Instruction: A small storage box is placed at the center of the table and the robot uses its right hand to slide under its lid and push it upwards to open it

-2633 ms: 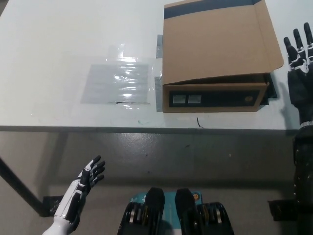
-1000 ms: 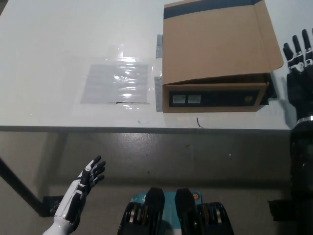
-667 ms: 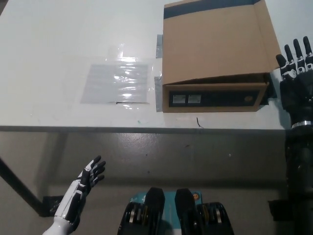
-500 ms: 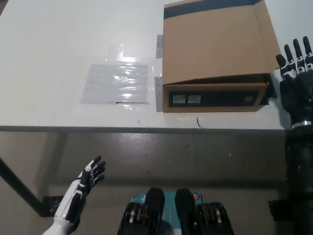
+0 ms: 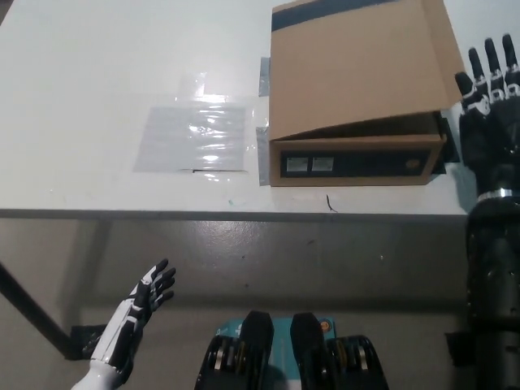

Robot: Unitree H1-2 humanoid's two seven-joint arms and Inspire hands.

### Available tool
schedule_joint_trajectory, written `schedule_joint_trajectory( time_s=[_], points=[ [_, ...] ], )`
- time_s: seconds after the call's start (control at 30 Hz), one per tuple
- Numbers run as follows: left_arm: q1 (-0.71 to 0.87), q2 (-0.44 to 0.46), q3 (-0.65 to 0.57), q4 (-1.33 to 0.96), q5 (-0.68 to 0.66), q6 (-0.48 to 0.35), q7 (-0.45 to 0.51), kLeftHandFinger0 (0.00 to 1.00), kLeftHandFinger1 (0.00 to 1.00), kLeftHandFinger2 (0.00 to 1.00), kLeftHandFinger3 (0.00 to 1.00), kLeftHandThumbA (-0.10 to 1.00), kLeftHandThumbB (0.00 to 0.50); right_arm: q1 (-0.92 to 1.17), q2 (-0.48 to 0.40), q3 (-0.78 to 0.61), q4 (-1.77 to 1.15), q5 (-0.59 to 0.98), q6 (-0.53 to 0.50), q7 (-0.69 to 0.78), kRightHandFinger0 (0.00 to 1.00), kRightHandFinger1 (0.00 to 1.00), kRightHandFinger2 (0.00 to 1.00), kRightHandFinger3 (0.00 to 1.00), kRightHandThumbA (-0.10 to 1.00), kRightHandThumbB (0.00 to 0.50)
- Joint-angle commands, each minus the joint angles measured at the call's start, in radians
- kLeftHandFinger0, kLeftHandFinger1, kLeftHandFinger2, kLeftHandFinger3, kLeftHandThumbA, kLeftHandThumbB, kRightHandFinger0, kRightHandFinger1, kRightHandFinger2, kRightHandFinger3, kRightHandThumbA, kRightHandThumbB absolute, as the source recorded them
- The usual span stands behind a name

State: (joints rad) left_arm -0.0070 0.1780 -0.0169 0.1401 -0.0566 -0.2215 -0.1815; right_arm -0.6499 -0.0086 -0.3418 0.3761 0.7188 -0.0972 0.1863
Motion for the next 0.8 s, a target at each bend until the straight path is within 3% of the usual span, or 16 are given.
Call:
schedule_joint_trajectory(
  time_s=[0.0,0.13,0.43,0.77],
  points=[
    [-0.005,0.011,-0.003,-0.013,-0.005,-0.035,-0.015,1.0,1.0,1.0,1.0,1.0,0.351,-0.014,0.042,0.048,-0.093,-0.016,0.054,-0.018,1.0,1.0,1.0,1.0,1.0,0.294],
    [-0.002,0.012,-0.006,-0.01,0.002,-0.047,-0.016,1.0,1.0,1.0,1.0,1.0,0.32,0.003,0.079,0.064,-0.111,-0.005,0.071,-0.029,1.0,1.0,1.0,1.0,1.0,0.288],
    [-0.007,0.015,-0.002,-0.024,-0.004,-0.029,-0.018,1.0,1.0,1.0,1.0,1.0,0.349,-0.008,0.106,0.055,-0.069,0.018,0.083,-0.012,1.0,1.0,1.0,1.0,1.0,0.304],
    [-0.007,0.014,-0.005,-0.021,0.007,-0.034,-0.02,1.0,1.0,1.0,1.0,1.0,0.333,-0.096,0.15,0.11,-0.127,-0.044,0.118,-0.07,1.0,1.0,1.0,1.0,1.0,0.322]
  ],
)
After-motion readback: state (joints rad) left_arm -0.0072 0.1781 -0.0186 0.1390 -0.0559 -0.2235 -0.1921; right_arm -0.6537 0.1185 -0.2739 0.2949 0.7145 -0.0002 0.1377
